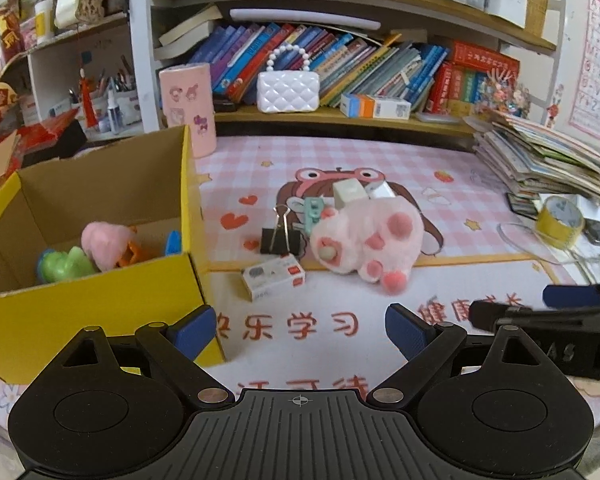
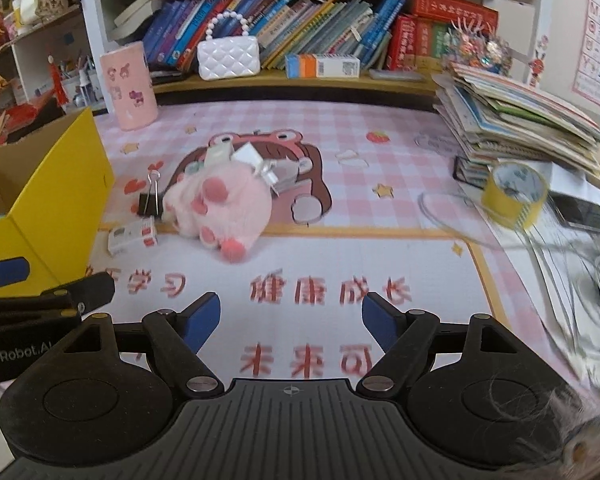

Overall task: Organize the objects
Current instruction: 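Grasp the pink pig plush with the right tool while the left tool grasps the white staple box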

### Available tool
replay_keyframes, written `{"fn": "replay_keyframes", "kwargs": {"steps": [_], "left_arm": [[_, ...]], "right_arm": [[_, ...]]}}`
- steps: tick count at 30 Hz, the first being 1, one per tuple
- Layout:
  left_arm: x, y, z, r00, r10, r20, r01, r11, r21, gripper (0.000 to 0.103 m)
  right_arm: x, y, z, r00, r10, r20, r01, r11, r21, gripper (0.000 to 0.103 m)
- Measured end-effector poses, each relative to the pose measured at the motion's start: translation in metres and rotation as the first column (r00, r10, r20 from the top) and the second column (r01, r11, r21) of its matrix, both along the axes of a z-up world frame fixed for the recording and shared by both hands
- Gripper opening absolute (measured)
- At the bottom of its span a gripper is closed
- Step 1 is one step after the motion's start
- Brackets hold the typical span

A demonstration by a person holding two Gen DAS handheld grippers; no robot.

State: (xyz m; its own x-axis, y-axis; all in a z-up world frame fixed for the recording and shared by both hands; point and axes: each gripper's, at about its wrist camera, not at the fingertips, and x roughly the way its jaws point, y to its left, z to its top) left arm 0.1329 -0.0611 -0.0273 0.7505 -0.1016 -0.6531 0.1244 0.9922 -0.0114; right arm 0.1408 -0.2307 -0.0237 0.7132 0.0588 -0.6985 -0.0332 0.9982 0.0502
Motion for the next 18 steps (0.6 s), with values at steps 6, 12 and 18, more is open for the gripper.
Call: {"fn": "replay_keyframes", "kwargs": {"steps": [6,12,18], "left_arm": [[0.013,-0.013,-0.004,1.000,0.021,-0.005,-0.021,0.999,0.030,0.090],[0.022,-0.031,-0.010,1.000,0.007,-0.028,-0.005,0.998,0.063,0.085],[0.030,-0.041,-0.020,0.998,0.014,-0.068,-0.006,0.994,0.112,0.083]], "right_arm": [[0.026,-0.012,0.002,1.000,0.013,0.016,-0.014,1.000,0.025,0.077],[0.048,-0.019,0.005,0.998,0.056,0.032,-0.057,0.997,0.046,0.077],[0.081,-0.012,0.000,0.976,0.217,0.030,-0.219,0.970,0.104,0.089]]}}
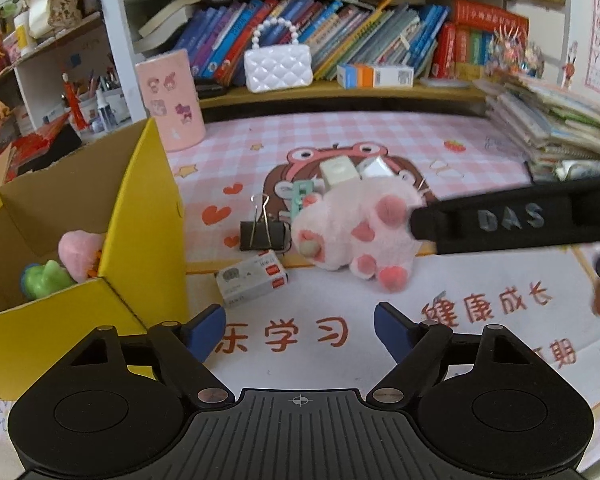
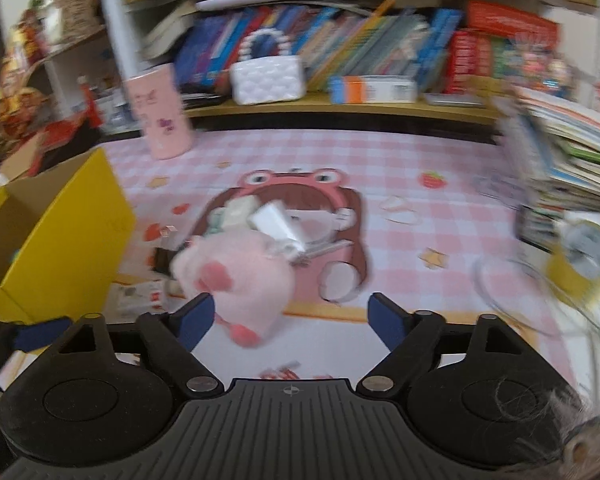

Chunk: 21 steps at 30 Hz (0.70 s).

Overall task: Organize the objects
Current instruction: 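Grasp the pink pig plush with the right tool while the left tool grasps the white staple box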

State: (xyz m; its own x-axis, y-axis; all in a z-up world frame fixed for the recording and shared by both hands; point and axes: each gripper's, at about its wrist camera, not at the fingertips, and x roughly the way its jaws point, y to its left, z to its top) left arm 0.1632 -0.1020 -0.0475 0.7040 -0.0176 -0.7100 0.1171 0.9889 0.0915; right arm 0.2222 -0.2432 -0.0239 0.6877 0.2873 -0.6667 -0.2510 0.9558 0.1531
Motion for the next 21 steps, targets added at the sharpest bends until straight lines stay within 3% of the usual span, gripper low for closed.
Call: {"fn": "replay_keyframes", "kwargs": {"steps": [2,8,9,10,11,14,21], "left_arm": [[0.004,-0.002,-0.003,1.000,0.013,-0.012,-0.013,1.000,0.016,0.083],[0.011,-0.006,-0.009,0.997,0.066,-0.027,-0.065,0.997,0.046,0.082],[0.013,-0.008,-0.010,0.997,0.076,-0.029,-0.074,0.996,0.056,0.080],[0.015,-0.009,-0.011,0.996,0.085,-0.033,-0.083,0.995,0.064,0.077],[0.018,-0.010,-0.012,0.994,0.103,-0.037,-0.100,0.993,0.071,0.075],[0.027,-0.010,-0.015,0.986,0.159,-0.041,-0.156,0.986,0.065,0.069],[0.053,-0.007,-0.022,0.943,0.328,-0.047,-0.327,0.944,0.029,0.065]], "right_arm": [[0.016,0.009,-0.007,0.996,0.090,-0.013,-0.090,0.996,-0.010,0.096],[0.052,0.034,-0.027,0.973,0.228,-0.022,-0.229,0.970,-0.081,0.095],[0.056,0.035,-0.029,0.968,0.249,-0.020,-0.250,0.965,-0.082,0.089],[0.058,0.036,-0.030,0.962,0.271,-0.021,-0.272,0.959,-0.086,0.072],[0.061,0.035,-0.029,0.951,0.307,-0.022,-0.308,0.949,-0.070,0.063],[0.061,0.024,-0.015,0.953,0.302,0.003,-0.302,0.952,-0.048,0.055],[0.041,-0.026,0.022,0.980,0.171,0.100,-0.177,0.983,0.057,0.056]]}}
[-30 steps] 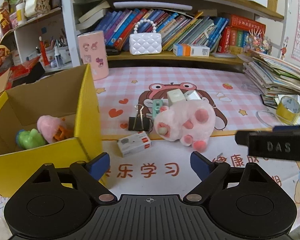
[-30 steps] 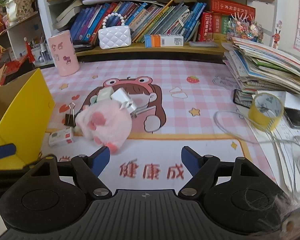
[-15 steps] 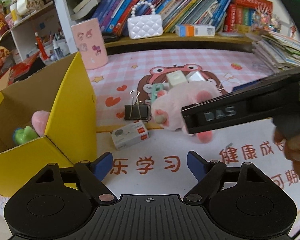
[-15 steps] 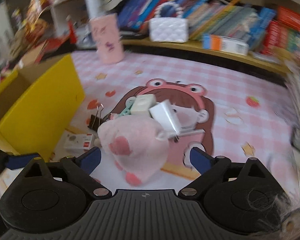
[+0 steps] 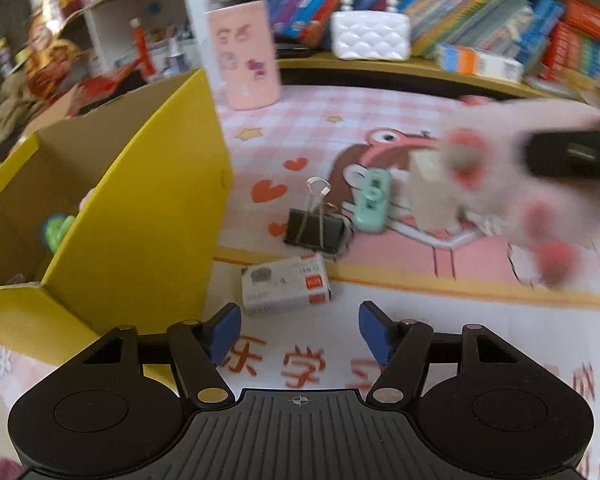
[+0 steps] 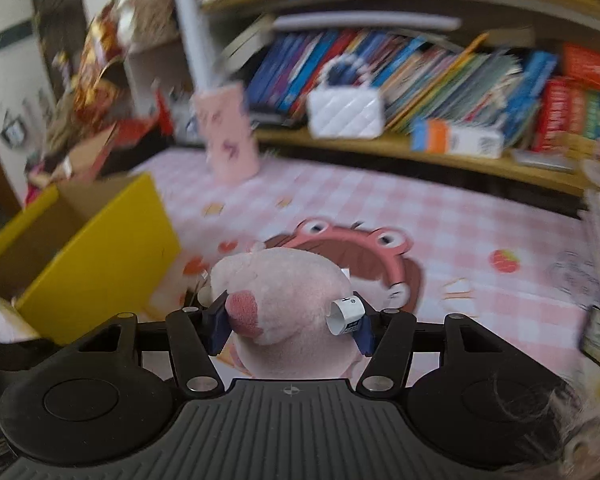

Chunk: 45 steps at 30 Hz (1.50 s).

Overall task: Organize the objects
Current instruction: 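Grasp the pink pig plush with the right tool while the left tool grasps the white staple box, then carry the pig plush and staple box with both tools over the yellow box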

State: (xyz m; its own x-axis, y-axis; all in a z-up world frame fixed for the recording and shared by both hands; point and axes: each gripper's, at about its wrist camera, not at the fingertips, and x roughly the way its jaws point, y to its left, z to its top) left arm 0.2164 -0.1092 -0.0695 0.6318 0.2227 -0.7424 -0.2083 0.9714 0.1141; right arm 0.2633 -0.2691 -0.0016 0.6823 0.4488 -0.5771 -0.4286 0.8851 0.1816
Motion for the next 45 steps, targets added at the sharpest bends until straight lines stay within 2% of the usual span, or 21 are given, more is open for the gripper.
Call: {"fn": "replay_keyframes", "kwargs": {"steps": [3,8,16,18,19,25,29,35,37,42,45], "left_arm": [[0.011,0.001,-0.002,0.998,0.056,0.022,-0.056,0.998,0.000,0.065],[0.023,0.004,-0.008,0.994,0.111,-0.001,-0.111,0.994,-0.022,0.066],[0.031,0.005,-0.015,0.988,0.153,0.012,-0.152,0.988,-0.027,0.067],[0.031,0.007,-0.015,0.987,0.159,0.015,-0.158,0.986,-0.053,0.064],[0.031,0.009,-0.014,0.987,0.162,0.015,-0.161,0.984,-0.073,0.053],[0.024,0.016,-0.012,0.989,0.145,0.018,-0.141,0.981,-0.133,0.052],[0.012,0.012,-0.004,0.996,0.080,0.047,-0.072,0.988,-0.139,0.052],[-0.014,0.004,0.019,0.991,-0.083,0.107,0.095,0.988,-0.118,0.052],[-0.025,0.004,0.025,0.983,-0.146,0.115,0.159,0.981,-0.109,0.052],[-0.056,0.007,0.034,0.946,-0.289,0.146,0.298,0.954,-0.045,0.052],[-0.071,0.016,0.037,0.936,-0.320,0.145,0.330,0.943,-0.052,0.052]], "right_arm": [[-0.008,-0.016,0.004,0.999,-0.038,-0.021,0.039,0.999,0.029,0.056],[-0.024,-0.033,0.008,0.996,-0.068,-0.053,0.072,0.994,0.082,0.056],[-0.039,-0.034,0.009,0.995,-0.083,-0.056,0.087,0.993,0.083,0.056],[-0.039,-0.034,0.010,0.995,-0.081,-0.050,0.085,0.993,0.081,0.056],[-0.040,-0.034,0.010,0.995,-0.083,-0.048,0.086,0.993,0.081,0.056],[-0.049,-0.038,0.011,0.994,-0.105,-0.041,0.108,0.991,0.082,0.056],[-0.055,-0.039,0.009,0.989,-0.134,-0.058,0.139,0.986,0.090,0.056],[-0.070,-0.034,0.008,0.974,-0.221,-0.048,0.224,0.970,0.089,0.056],[-0.076,-0.033,0.007,0.964,-0.260,-0.047,0.263,0.961,0.084,0.056],[-0.096,-0.020,0.004,0.948,-0.318,-0.029,0.318,0.948,-0.003,0.056],[-0.110,-0.008,0.000,0.946,-0.323,-0.035,0.321,0.946,-0.049,0.056]]}}
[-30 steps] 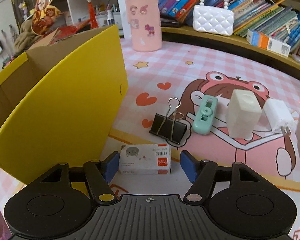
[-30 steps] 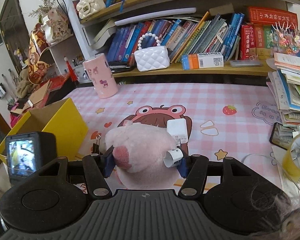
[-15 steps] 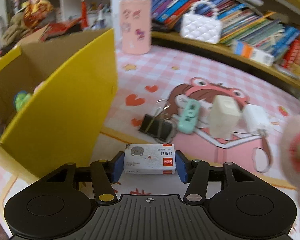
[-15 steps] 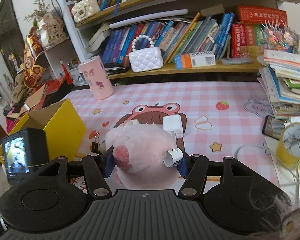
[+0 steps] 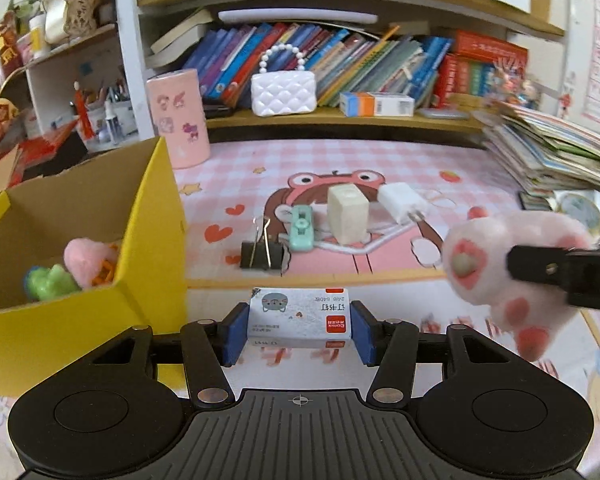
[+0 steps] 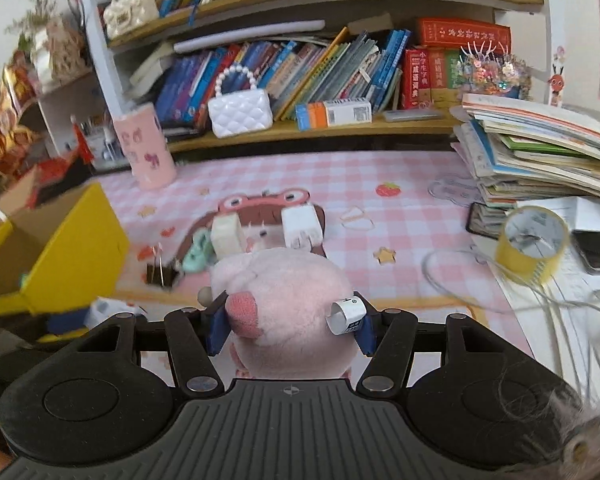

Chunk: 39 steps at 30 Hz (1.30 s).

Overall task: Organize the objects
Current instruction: 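Carry the pig plush and staple box with both tools over the yellow box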

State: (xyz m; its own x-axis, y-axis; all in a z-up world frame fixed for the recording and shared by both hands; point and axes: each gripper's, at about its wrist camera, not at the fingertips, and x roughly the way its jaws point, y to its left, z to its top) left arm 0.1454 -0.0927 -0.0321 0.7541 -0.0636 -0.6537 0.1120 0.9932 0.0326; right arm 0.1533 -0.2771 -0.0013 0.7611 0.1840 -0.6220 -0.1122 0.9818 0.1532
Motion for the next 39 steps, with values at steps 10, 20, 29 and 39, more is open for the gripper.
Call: {"fn": "replay_keyframes", "kwargs": {"steps": [10,20,29,39], "left_arm": [[-0.056,0.062,-0.003,0.998,0.053,-0.033,-0.053,0.998,-0.020,0.052],[-0.111,0.137,-0.001,0.983,0.175,-0.051,-0.176,0.984,-0.025,0.052],[-0.145,0.182,0.006,0.972,0.233,-0.025,-0.234,0.972,-0.018,0.052],[-0.162,0.214,0.020,0.971,0.235,0.049,-0.235,0.972,-0.021,0.052]], "right_arm": [[-0.051,0.068,-0.009,0.993,0.098,-0.067,-0.101,0.994,-0.043,0.056],[-0.097,0.144,-0.011,0.967,0.240,-0.086,-0.246,0.967,-0.065,0.056],[-0.123,0.189,-0.012,0.952,0.294,-0.083,-0.298,0.953,-0.051,0.056],[-0.136,0.223,-0.004,0.957,0.289,-0.027,-0.290,0.955,-0.054,0.056]]}}
